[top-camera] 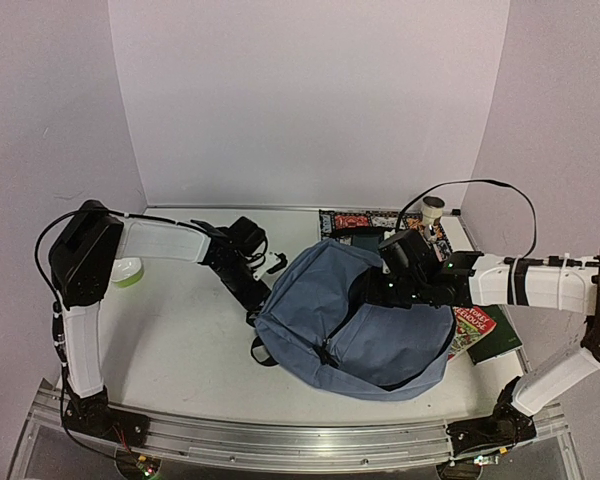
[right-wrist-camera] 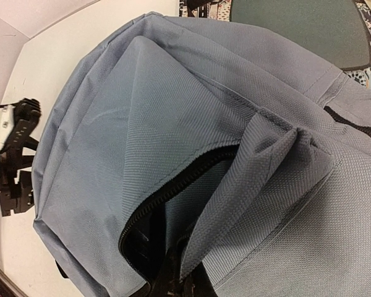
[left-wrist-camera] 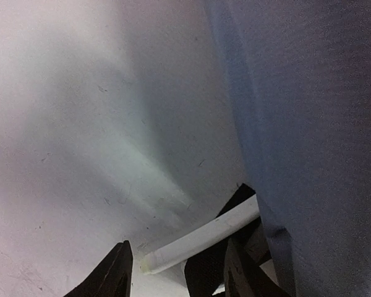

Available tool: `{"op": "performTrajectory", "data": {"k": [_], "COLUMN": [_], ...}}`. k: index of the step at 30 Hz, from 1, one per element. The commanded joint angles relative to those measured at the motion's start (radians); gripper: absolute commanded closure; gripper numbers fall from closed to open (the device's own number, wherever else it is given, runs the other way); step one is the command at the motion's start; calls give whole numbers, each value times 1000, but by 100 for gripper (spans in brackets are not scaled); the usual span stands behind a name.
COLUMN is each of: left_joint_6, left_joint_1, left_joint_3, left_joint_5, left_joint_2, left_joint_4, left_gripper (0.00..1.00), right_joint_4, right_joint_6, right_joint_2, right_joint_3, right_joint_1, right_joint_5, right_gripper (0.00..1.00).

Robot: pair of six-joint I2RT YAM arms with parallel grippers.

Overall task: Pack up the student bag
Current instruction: Adjust the pen at the center of the board.

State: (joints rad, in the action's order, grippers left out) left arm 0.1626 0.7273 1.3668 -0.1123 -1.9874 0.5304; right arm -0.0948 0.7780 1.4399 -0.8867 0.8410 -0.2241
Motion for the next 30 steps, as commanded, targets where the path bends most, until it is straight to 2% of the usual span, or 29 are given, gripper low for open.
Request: {"op": "performTrajectory", "data": {"k": [1,7,12,20,24,30], "left_joint_6": [52,55,29,-95,-192,-267], "left_joint_1": [2,3,1,-39,-83,-86], "left_joint_3": [63,63,38,1,-36,-108], "left_joint_5": [-18,4,156,254,265,262], "left_joint_2": [-59,-77,-74,-54,-11,53], "left_joint_4": [38,49,51,51,53,62], "left_gripper": [48,53,69,86,91,94], "right_joint_4": [-20,-22,-22,-23,-25,-25], "right_joint_6": [-11,-11,-16,-26,-28,-38], "right_joint_2": [-16,-11,4,26,28,36], "right_joint_3": [-21,-24,-37,-57,-60,-67], "right_joint_1": [-1,-1,-2,-1,-1,-1], "right_joint_5": [-7,-6,-6,0,2,5], "right_gripper": [100,100,100,100,100,100]}}
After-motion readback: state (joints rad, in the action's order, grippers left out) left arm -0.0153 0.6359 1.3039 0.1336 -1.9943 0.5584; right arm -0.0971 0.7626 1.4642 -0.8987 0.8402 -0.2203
